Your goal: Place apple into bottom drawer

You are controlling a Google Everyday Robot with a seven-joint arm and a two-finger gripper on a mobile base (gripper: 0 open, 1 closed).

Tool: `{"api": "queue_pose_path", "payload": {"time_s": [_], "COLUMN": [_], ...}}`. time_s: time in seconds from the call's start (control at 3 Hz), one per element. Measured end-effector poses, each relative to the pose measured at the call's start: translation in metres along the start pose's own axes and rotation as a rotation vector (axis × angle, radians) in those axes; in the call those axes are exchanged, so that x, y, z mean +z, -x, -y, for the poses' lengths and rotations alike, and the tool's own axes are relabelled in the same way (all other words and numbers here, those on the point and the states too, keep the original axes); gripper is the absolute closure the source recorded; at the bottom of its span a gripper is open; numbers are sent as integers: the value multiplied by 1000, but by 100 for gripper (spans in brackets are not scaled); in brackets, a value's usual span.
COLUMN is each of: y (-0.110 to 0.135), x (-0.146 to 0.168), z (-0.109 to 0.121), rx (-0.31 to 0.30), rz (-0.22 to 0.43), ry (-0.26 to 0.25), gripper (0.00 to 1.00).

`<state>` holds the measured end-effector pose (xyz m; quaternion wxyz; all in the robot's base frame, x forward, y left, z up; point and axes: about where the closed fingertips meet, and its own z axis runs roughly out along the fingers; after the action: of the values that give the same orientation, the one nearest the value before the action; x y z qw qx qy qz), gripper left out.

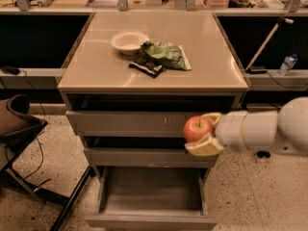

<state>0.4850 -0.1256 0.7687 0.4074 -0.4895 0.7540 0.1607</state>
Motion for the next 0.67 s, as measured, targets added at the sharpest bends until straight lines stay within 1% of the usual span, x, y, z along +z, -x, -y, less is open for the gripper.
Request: {"api": "queue_pose_path", "payload": {"time_s": [0.33,0.67], "y": [-72,-162], "x": [81,140], "z": [-45,-88], "rx": [51,83], "rz": [-79,-234], "ry": [56,95], "gripper": [100,100]}}
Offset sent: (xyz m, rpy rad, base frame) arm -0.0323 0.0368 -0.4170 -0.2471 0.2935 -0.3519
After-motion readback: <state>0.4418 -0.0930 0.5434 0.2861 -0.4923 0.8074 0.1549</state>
